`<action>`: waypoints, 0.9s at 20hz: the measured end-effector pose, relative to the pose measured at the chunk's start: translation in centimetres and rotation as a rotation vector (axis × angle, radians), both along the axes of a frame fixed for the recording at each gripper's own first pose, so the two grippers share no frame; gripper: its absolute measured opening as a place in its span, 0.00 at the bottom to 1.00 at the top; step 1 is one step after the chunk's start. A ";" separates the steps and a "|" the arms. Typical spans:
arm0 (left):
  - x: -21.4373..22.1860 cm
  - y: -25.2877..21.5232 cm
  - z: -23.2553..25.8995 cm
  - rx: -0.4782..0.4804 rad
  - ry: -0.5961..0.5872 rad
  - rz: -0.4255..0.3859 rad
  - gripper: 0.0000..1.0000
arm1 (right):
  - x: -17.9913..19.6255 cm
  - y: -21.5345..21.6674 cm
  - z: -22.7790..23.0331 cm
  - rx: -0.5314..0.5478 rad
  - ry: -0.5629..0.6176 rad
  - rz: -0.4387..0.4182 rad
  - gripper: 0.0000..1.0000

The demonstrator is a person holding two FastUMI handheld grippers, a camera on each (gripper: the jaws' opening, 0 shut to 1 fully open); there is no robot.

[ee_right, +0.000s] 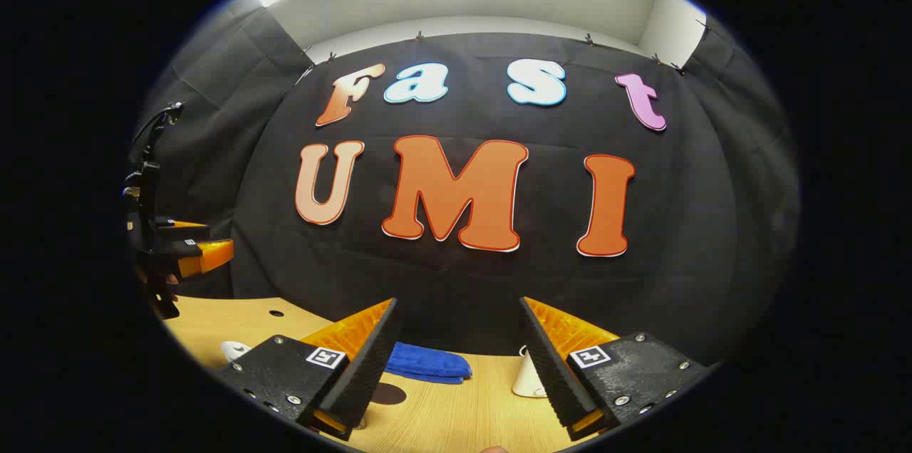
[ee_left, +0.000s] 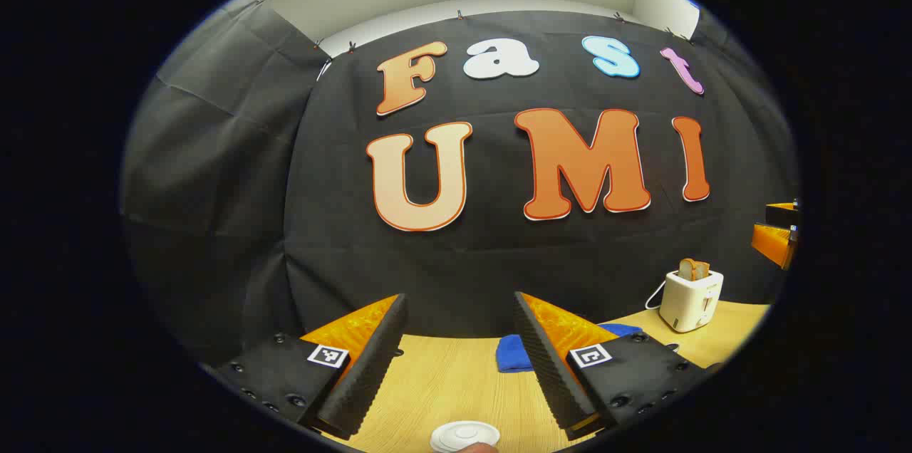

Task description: Open the teacup lid with one hand, grasp the water bottle and pour water into the teacup with the other hand; after pouring, place the water bottle on the coaster and then close the teacup lid.

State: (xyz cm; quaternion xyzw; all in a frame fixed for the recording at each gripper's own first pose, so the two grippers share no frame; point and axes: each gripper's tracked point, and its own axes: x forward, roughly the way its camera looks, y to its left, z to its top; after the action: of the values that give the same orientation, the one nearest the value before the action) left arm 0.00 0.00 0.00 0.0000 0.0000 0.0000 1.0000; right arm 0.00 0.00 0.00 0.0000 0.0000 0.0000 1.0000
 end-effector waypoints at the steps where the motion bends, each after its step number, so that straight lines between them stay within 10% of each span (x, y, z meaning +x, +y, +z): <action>1: 0.0 0.2 0.0 0.003 0.000 0.004 1.00 | 0.0 0.3 0.0 -0.001 0.001 0.005 0.99; 18: -0.8 0.8 -0.1 -0.012 0.041 -0.020 0.94 | 0.2 3.4 0.8 0.019 0.007 0.065 0.99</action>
State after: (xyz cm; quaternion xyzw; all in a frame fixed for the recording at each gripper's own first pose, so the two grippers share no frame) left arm -0.85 0.80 -0.06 -0.0061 0.0205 -0.0101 0.9997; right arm 0.24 3.36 0.84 0.0095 0.0034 0.0323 0.9994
